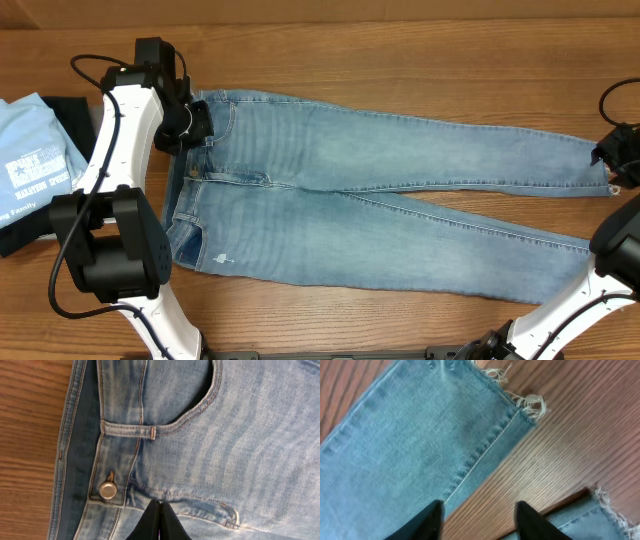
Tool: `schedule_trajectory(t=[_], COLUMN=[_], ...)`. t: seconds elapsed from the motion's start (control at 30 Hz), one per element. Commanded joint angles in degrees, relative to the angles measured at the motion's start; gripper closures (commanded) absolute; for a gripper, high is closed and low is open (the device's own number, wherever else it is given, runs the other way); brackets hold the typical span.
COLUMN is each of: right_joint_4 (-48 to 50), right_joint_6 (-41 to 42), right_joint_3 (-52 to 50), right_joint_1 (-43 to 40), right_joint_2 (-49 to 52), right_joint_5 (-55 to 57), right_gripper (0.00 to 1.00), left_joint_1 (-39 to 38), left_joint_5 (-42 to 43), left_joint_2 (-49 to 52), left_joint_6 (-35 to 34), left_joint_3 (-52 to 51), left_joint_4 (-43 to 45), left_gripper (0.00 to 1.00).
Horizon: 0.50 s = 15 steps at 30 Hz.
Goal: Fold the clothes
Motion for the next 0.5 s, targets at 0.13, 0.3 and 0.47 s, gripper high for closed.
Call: schedule_trajectory(t=[0.13,0.3,0.47], right_joint_4=[-3.52,-5.05,-5.40], right_joint_6=[-13.31,-12.59,-12.00], right_joint_3=[-0.28,-0.28,-0.28], right_joint_1=[-0.07,-0.07,-0.07], right_joint_2=[-0.11,-0.11,-0.11], right_joint_5=[-14.86,-14.88,-14.86], right_gripper=[0.00,0.00,0.00], left_joint_1=[0.59,0.26,-1.66], left_joint_5=[-4.70,12.15,15.47], left_joint_2=[-1.11,1.36,10.84], left_joint_6=[0.42,12.52,16.92], left_joint_3=[1.20,1.16,1.16], left_joint_4=[2.51,7.34,4.92], left_gripper=[0.64,0.68,0.68])
